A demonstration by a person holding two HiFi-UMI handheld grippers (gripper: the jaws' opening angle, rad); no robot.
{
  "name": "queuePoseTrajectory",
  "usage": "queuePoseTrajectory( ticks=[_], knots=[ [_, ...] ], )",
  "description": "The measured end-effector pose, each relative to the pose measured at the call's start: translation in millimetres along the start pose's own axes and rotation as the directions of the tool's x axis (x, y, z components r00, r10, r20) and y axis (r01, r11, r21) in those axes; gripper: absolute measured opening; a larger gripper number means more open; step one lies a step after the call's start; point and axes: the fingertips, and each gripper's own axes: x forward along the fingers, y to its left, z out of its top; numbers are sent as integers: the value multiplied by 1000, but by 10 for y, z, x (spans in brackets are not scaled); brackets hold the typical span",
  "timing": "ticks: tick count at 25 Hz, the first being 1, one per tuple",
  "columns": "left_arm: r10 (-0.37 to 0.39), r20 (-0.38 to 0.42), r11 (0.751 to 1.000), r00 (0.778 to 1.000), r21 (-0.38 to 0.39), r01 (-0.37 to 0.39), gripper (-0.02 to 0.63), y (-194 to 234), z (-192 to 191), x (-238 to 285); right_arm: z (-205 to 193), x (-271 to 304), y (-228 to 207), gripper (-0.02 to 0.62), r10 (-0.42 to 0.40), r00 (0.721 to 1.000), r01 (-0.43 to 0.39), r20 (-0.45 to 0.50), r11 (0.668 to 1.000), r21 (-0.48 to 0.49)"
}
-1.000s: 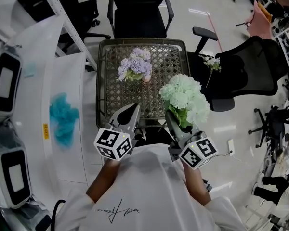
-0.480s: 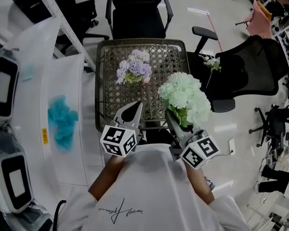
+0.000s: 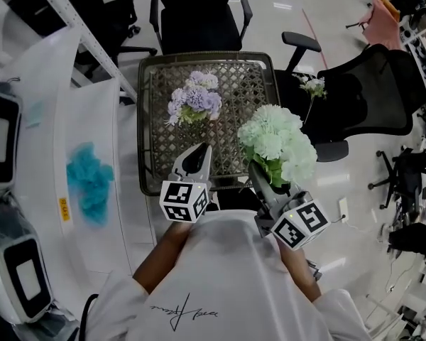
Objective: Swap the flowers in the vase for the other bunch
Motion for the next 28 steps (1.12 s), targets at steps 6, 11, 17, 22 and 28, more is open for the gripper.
queuePoseTrajectory(
  ticks=[6, 11, 17, 22, 28],
  knots=[
    [30, -3, 1000, 1000, 4, -30, 55, 39, -66, 180, -12, 15, -50, 78, -9, 1000, 9, -13, 1000, 2],
    [46, -3, 999, 999, -9, -46, 92, 78, -134, 273, -28, 14, -61, 78, -15, 1000, 15, -20, 1000, -1],
    [67, -23, 997, 998, -31, -67, 98, 185, -244, 440, -26, 55, -124, 78, -24, 999, 24, -36, 1000, 3],
    [94, -41, 994, 995, -58, -97, 115, 302, -325, 562, -18, 86, -160, 78, -31, 998, 31, -48, 1000, 0],
    [133, -33, 988, 991, -76, -135, 132, 417, -313, 701, 16, 118, -255, 78, -46, 997, 46, -60, 999, -5]
  ],
)
